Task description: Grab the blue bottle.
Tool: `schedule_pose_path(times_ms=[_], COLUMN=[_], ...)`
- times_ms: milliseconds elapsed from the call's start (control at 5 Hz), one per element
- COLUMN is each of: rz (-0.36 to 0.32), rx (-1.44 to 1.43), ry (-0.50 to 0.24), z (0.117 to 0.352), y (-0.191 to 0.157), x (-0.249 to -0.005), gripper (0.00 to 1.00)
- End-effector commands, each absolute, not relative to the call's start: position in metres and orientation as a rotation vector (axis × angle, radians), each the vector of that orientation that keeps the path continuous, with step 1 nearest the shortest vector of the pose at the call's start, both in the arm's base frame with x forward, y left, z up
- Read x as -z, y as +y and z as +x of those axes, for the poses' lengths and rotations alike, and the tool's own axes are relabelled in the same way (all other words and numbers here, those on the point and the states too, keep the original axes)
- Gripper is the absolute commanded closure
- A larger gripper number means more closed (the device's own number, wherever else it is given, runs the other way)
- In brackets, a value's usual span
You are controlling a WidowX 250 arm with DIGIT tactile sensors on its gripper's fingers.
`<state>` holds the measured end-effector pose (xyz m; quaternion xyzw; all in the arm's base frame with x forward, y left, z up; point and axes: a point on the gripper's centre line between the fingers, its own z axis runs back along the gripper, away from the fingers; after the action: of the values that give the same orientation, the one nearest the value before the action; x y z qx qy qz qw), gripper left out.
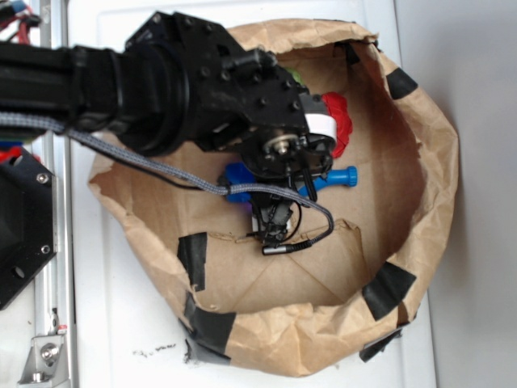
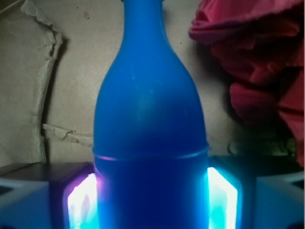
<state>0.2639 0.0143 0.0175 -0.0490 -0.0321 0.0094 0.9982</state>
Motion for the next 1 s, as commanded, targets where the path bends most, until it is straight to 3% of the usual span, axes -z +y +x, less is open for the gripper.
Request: schedule_pose_path(times_ms=[0,200,400,600,800], rz=[-0.098,-0.027,-0.087,-0.093,-0.083], rx=[0.005,-0.014,-0.043,-0.029,-0.025], ry=[-0.117,-0.174,-0.197,-0.178,-0.136], z=[0.282,0.279,0.271,0.264,0.261], y=[0.038,0.032,0.023,0.011,0.007], x=[-0.088,-0.141,-0.191,-0.225,-0.221], gripper=[1.00,1.00,1.00,1.00,1.00])
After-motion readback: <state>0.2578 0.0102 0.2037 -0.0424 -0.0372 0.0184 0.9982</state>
